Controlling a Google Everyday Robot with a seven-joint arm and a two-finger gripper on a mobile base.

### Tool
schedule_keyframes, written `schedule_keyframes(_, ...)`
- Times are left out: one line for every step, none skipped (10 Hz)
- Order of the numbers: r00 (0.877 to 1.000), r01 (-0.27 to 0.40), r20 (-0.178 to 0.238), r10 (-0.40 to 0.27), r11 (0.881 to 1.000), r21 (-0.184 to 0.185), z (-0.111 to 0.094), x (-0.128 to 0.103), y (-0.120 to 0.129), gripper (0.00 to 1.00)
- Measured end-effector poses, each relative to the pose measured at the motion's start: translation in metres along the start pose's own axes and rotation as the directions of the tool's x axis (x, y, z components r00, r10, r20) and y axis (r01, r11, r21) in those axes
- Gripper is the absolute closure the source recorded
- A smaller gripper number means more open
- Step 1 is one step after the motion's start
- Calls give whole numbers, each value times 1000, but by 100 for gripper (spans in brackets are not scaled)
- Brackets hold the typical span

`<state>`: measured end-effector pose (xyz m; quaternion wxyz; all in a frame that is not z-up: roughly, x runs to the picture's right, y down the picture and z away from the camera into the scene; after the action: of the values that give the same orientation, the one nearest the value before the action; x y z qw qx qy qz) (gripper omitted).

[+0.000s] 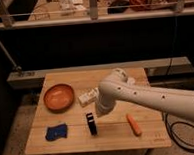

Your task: Knock the eraser over

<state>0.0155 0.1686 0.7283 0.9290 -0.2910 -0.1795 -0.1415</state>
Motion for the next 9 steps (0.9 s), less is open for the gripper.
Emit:
schedule_keyframes(1000,4,5,-4,1000,-6,3,-3,0,98)
schedule_keyframes(1000,12,11,-12,1000,-10,5,-8,-2,98)
schedule_keyframes(1000,15,15,-15,1000,-14,8,-11,-3,98)
schedule_keyframes(1000,17,19,-17,1000,-16,9,-13,-4,98)
schedule_keyframes(1000,18,22,-17,1000,-21,10,-16,-4,98)
schedule_keyframes(999,20,27,-19,999,-25,11,-19,-5,98)
schedule_keyframes(999,25,30,-24,999,-30,13,-23,-6,98)
schedule_keyframes(999,28,34,-27,999,-32,14,-26,-7,98)
schedule_keyframes(999,29,37,-27,999,-35,16,-28,-7,98)
